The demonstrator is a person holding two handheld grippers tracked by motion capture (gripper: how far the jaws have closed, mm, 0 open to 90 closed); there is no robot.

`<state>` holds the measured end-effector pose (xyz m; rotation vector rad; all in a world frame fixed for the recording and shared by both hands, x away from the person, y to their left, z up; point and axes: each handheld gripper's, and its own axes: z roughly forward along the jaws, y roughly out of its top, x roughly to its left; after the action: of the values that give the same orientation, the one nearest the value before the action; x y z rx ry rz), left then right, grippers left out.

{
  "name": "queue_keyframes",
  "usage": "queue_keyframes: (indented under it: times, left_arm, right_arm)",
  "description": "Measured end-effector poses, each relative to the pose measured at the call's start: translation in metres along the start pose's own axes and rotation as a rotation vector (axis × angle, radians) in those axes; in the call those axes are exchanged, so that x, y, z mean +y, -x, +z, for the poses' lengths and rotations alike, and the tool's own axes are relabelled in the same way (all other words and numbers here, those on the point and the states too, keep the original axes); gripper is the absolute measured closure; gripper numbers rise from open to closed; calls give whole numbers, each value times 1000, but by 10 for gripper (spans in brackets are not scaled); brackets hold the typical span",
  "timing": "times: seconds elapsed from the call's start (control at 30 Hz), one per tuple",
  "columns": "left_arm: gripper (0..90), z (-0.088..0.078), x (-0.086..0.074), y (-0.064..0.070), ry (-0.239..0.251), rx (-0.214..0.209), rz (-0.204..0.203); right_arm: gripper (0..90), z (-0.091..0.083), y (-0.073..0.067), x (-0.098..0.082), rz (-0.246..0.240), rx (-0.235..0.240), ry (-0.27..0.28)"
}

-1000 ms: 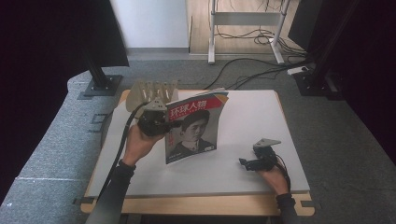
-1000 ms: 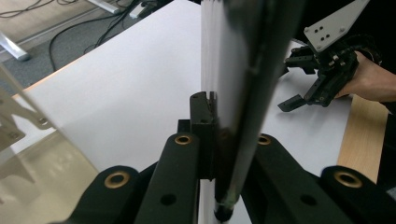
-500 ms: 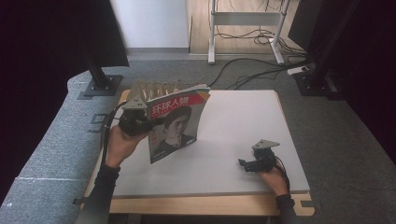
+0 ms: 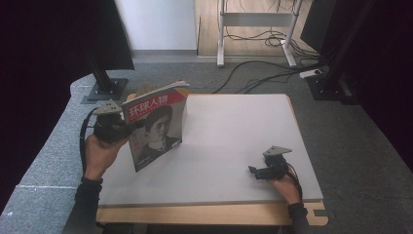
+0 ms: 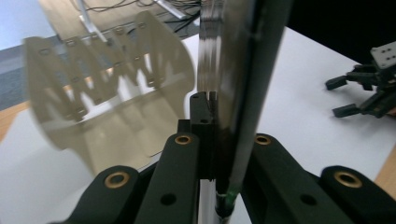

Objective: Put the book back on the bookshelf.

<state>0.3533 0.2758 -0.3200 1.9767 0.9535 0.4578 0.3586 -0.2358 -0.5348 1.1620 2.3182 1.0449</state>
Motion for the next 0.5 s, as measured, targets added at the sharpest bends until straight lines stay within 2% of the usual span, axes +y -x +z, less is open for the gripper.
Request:
queue_keyframes:
  times: [0.13,0.17,0.3,0.5]
  left_arm:
    - [872,-9,-4,-7,8,26,-21]
    - [872,-16,-7,-12,11,51,-34]
    - [872,-25,-10,-21,13,98,-55]
    - [872,-28,-13,-33,18,161,-83]
  right_arm:
    - [131,0,0,0,0,0,0]
    - [131,0,0,0,0,0,0]
    - [131,0,0,0,-2,-1,0]
    - [131,0,0,0,-4,-3,-1]
